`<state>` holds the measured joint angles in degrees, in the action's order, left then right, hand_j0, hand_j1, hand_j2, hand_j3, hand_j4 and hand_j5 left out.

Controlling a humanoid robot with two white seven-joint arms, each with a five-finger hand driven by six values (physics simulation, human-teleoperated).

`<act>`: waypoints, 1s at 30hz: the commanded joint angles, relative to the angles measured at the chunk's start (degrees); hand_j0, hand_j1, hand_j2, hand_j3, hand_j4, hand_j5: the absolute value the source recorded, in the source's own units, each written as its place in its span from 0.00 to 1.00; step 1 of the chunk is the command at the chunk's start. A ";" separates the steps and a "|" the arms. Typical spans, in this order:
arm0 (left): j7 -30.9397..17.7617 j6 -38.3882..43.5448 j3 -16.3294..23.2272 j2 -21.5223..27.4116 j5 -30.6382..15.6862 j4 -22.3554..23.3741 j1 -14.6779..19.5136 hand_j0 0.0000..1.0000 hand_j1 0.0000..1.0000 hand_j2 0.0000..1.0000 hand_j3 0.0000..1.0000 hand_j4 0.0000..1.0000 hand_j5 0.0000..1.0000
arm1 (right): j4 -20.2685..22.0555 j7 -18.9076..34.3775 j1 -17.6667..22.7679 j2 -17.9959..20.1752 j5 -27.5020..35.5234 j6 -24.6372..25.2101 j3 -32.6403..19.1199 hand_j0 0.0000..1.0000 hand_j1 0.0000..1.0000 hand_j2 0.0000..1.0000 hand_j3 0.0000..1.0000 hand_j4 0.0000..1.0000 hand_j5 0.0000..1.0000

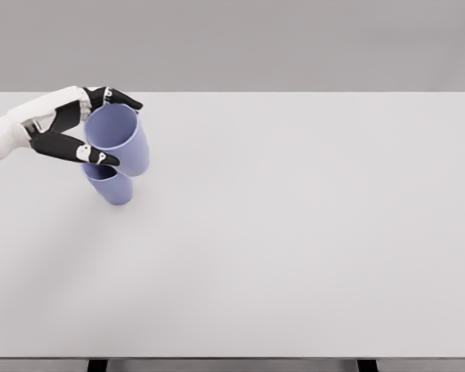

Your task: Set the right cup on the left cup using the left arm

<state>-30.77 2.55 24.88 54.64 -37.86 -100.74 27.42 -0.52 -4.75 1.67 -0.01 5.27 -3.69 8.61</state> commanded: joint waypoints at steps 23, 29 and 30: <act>0.09 2.11 -2.38 0.55 -0.29 6.52 -0.09 0.73 0.73 0.73 0.73 0.73 0.73 | 0.00 0.00 -0.09 0.01 0.01 0.00 0.00 1.00 1.00 1.00 1.00 1.00 1.00; 0.09 4.04 -2.29 1.43 -0.29 6.44 -0.26 0.73 0.73 0.73 0.73 0.73 0.73 | 0.00 0.00 -0.09 0.01 0.01 0.00 0.00 1.00 1.00 1.00 1.00 1.00 1.00; 0.09 4.04 -2.29 1.43 -0.29 6.52 -0.26 0.73 0.73 0.73 0.73 0.73 0.73 | 0.00 0.00 0.00 0.01 0.01 0.00 0.00 1.00 1.00 1.00 1.00 1.00 1.00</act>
<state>-30.74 6.35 22.62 55.89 -37.87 -94.27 27.07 -0.52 -4.75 1.58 -0.01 5.27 -3.69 8.62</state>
